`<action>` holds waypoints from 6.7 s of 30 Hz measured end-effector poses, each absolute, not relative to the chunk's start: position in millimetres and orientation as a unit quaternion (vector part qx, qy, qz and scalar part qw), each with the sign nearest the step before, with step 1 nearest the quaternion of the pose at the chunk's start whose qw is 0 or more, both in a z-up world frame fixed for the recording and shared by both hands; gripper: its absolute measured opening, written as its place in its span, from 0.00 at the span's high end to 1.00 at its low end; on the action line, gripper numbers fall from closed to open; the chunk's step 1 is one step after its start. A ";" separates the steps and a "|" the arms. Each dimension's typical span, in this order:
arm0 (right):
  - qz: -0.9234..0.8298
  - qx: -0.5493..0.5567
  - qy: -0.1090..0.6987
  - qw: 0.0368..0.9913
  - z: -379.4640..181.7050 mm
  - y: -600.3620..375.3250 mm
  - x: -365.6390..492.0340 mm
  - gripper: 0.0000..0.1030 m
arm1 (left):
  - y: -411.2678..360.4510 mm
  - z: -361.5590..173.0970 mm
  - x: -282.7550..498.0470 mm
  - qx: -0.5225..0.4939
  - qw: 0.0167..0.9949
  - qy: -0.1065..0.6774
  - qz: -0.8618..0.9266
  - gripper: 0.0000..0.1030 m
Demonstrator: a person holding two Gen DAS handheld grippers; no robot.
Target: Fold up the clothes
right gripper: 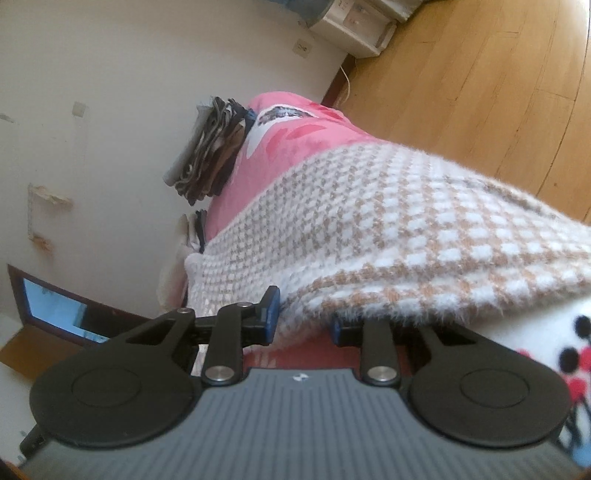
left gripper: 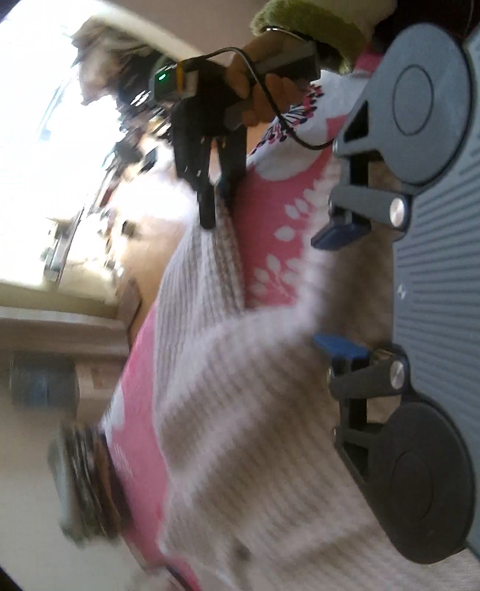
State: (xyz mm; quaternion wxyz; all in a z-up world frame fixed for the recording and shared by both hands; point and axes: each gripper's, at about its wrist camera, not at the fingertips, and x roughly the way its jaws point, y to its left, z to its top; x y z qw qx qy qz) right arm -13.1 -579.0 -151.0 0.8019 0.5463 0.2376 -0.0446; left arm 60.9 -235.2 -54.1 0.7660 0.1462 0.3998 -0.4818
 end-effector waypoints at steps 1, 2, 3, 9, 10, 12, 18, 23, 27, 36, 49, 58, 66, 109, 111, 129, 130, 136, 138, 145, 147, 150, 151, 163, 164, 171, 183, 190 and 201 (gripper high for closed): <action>-0.049 0.537 0.243 0.806 -146.5 -576.7 -16.4 0.71 | -218.3 -53.4 57.9 0.133 0.774 0.407 -0.466 0.46; -0.053 0.529 0.248 0.810 -142.0 -574.4 -19.6 0.68 | -203.1 -54.7 57.9 0.120 0.781 0.417 -0.450 0.46; -0.056 0.518 0.254 0.815 -136.3 -571.3 -21.9 0.65 | -187.6 -56.2 58.2 0.107 0.788 0.426 -0.432 0.46; -0.052 0.399 0.272 0.874 -80.3 -516.5 -31.1 0.62 | -107.6 -75.8 105.4 -0.007 0.831 0.466 -0.303 0.46; -0.042 0.380 0.269 0.884 -70.2 -502.0 -33.5 0.62 | -105.8 -77.4 120.3 -0.017 0.835 0.467 -0.292 0.46; -0.014 0.336 0.269 0.903 -49.0 -466.6 -40.3 0.62 | -102.8 -80.5 150.3 -0.034 0.841 0.467 -0.271 0.46; 0.074 0.172 0.311 0.932 -22.8 -351.7 -8.4 0.61 | -136.4 -86.6 239.3 -0.068 0.842 0.461 -0.272 0.47; 0.084 0.107 0.332 0.933 -22.9 -300.5 31.8 0.61 | -159.9 -104.3 272.1 -0.055 0.837 0.469 -0.276 0.49; 0.078 0.098 0.341 0.932 -25.7 -280.5 46.1 0.61 | -167.0 -112.4 274.2 -0.047 0.845 0.451 -0.285 0.55; 0.042 0.130 0.385 0.913 -50.7 -276.0 36.9 0.61 | -152.1 -84.8 259.8 -0.083 0.868 0.379 -0.310 0.92; 0.007 0.142 0.400 0.906 -62.1 -291.4 19.1 0.61 | -130.7 -118.3 277.1 -0.101 0.855 0.436 -0.262 0.81; -0.059 0.210 0.383 0.898 -46.9 -361.9 -69.5 0.61 | -87.5 -94.4 227.4 -0.133 0.785 0.517 -0.315 0.46; -0.100 0.271 0.354 0.890 -50.8 -404.4 -140.4 0.61 | -35.9 -48.2 149.5 -0.179 0.757 0.516 -0.360 0.41; 0.113 -0.138 0.534 0.826 -65.3 -302.2 -184.8 0.45 | -36.7 -119.4 -0.6 -0.088 0.698 0.661 -0.260 0.93; 0.106 -0.180 0.545 0.812 -77.6 -288.5 -183.2 0.45 | -32.2 -119.5 -2.0 -0.096 0.697 0.661 -0.259 0.93; 0.058 -0.119 0.604 0.786 -69.3 -317.3 -187.8 0.90 | -52.9 -95.3 -12.6 0.037 0.723 0.624 -0.294 0.77; 0.066 -0.085 0.604 0.790 -60.7 -328.8 -190.3 0.89 | -48.4 -85.0 -10.0 0.046 0.729 0.617 -0.291 0.77; 0.064 0.147 0.515 0.842 -20.7 -413.2 -185.3 0.51 | -78.4 -21.4 48.6 0.079 0.774 0.540 -0.323 0.63; 0.049 0.229 0.474 0.849 -32.3 -436.0 -167.3 0.49 | -124.7 -7.9 77.3 0.092 0.780 0.507 -0.355 0.55; 0.027 0.326 0.464 0.823 -90.8 -459.8 -119.2 0.49 | -342.2 -17.2 150.0 0.225 0.752 0.449 -0.427 0.37; 0.026 0.322 0.465 0.824 -93.0 -456.1 -121.1 0.47 | -384.4 -36.5 151.9 0.316 0.731 0.448 -0.407 0.38; 0.021 0.324 0.464 0.824 -94.3 -452.5 -127.9 0.46 | -425.0 -69.5 145.2 0.442 0.685 0.438 -0.378 0.41; 0.021 0.328 0.463 0.823 -96.5 -452.6 -129.9 0.46 | -425.4 -74.8 141.0 0.462 0.671 0.436 -0.384 0.41; 0.042 0.326 0.481 0.812 -114.3 -437.0 -141.5 0.91 | -407.0 -97.2 108.2 0.545 0.647 0.362 -0.390 0.74; 0.041 0.327 0.476 0.815 -112.3 -436.1 -144.0 0.93 | -404.8 -95.3 108.5 0.534 0.661 0.358 -0.387 0.78; 0.024 0.390 0.421 0.819 -83.7 -443.4 -178.4 0.95 | -393.3 -78.2 107.2 0.396 0.771 0.329 -0.376 0.86; -0.090 0.363 0.464 0.803 -102.8 -453.6 -177.9 0.83 | -384.6 -96.1 130.6 0.265 0.814 0.358 -0.372 0.77; -0.054 0.238 0.399 0.884 -76.6 -427.9 -136.6 0.62 | -385.4 -98.6 146.2 0.246 0.809 0.375 -0.381 0.75; -0.083 0.225 0.393 0.888 -98.9 -422.2 -107.5 0.95 | -380.4 -99.3 146.6 0.215 0.818 0.360 -0.394 0.76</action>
